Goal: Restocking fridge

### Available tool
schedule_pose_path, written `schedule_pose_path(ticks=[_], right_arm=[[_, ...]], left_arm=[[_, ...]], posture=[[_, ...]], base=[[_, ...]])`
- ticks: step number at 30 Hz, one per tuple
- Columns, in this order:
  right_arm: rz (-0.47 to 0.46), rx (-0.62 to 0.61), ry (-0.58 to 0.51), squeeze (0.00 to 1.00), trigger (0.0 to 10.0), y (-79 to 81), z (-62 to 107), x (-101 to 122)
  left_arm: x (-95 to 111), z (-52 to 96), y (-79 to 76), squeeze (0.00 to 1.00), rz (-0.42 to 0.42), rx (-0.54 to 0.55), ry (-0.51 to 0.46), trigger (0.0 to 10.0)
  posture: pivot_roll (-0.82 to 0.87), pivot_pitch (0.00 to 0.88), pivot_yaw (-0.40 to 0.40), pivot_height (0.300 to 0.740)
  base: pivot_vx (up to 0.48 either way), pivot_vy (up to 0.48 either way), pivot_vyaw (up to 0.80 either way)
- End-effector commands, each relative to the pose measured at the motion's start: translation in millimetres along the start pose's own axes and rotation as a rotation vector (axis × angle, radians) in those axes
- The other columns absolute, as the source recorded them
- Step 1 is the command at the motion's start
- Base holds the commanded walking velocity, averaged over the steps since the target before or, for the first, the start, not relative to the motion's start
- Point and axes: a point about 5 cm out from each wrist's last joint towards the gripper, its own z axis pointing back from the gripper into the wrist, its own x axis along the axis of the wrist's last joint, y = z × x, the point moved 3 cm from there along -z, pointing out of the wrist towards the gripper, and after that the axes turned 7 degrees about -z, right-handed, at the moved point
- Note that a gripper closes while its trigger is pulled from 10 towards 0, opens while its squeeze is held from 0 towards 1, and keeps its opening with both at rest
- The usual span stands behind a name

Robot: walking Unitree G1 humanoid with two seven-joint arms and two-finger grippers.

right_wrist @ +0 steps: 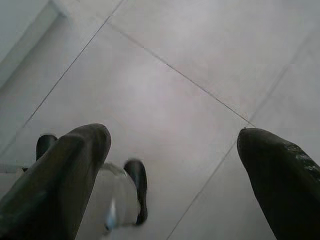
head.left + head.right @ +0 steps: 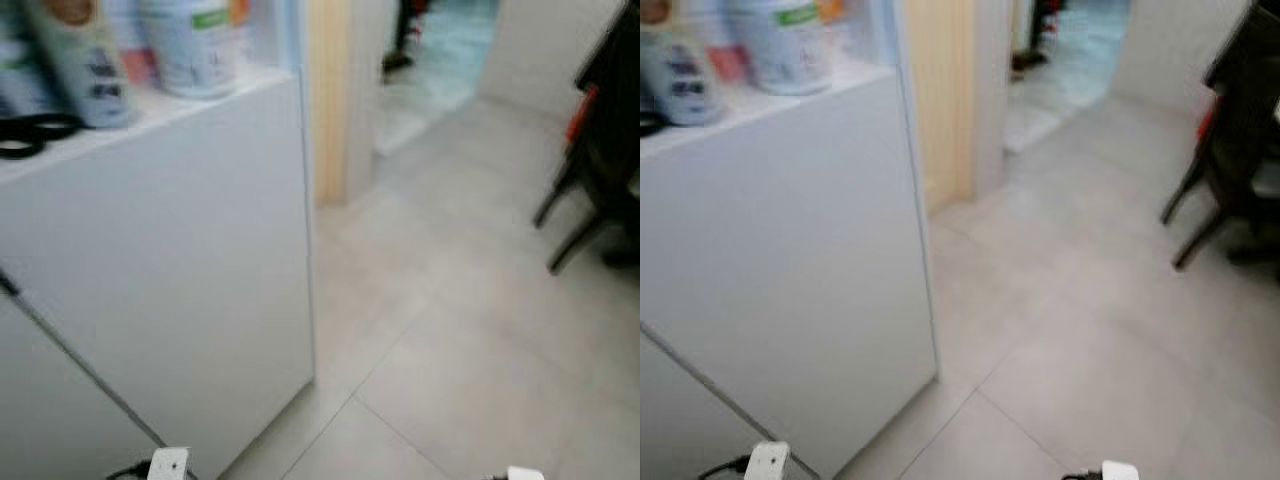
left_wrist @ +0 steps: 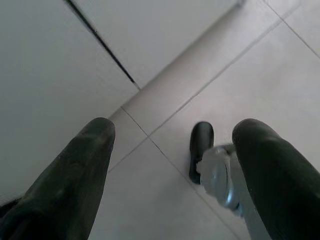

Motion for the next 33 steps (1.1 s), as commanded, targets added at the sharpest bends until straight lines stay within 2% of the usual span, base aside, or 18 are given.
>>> schedule_pose_path(ticks=[1,33], right_arm=[[0.013,-0.003,0.025,0.0,10.0,-2.6,1.0,-4.4],[0.033,0.002,0.039,0.0,10.0,-2.5,0.4,-3.3]], left_arm=[[-4.5,0.5,-2.3,0.0,-0.016,-0.012,0.019,10.0],[-2.4,-0.2,-2.1,0.0,-0.014,-0.003,0.018,10.0]], posture=[[-0.06,0.0,-0.019,0.74],[-0.05,0.0,-0.028,0.74]], base=[[0.0,0.0,0.8],[0.0,0.0,0.8]])
